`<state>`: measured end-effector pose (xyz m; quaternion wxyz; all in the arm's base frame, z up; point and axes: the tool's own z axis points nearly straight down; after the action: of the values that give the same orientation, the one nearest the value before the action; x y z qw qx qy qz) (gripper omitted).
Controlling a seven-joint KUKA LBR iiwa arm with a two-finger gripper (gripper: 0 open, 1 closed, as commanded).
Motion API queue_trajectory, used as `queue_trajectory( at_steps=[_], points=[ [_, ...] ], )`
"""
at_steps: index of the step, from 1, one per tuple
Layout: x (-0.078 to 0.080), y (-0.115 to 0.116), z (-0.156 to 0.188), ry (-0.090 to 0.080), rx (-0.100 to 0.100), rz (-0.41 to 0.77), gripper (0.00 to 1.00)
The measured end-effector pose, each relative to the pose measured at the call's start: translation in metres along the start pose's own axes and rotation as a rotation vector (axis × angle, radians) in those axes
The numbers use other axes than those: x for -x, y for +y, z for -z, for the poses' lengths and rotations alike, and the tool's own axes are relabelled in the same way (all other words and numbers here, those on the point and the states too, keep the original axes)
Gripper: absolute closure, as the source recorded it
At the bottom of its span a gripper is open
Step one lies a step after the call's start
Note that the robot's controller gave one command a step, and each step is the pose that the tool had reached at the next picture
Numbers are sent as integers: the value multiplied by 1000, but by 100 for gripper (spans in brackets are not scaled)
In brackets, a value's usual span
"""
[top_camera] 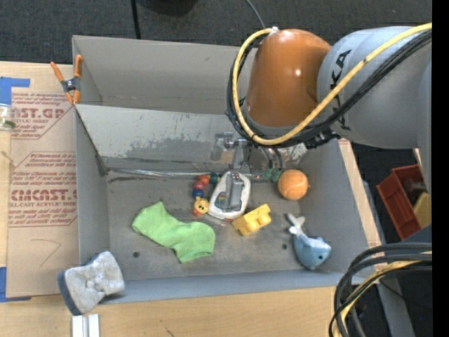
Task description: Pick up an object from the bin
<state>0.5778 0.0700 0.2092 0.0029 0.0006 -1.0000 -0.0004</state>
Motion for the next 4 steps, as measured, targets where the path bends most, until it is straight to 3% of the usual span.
queue_trajectory(
  at_steps=[1, 2, 3, 4],
  points=[
    [1, 0, 5, -8, 1, -1, 0],
    [5, -2, -18, -15, 0, 54, 0],
    [10, -7, -79, -14, 1, 85, 0],
    [6, -11, -117, -6, 1, 63, 0]
  ],
)
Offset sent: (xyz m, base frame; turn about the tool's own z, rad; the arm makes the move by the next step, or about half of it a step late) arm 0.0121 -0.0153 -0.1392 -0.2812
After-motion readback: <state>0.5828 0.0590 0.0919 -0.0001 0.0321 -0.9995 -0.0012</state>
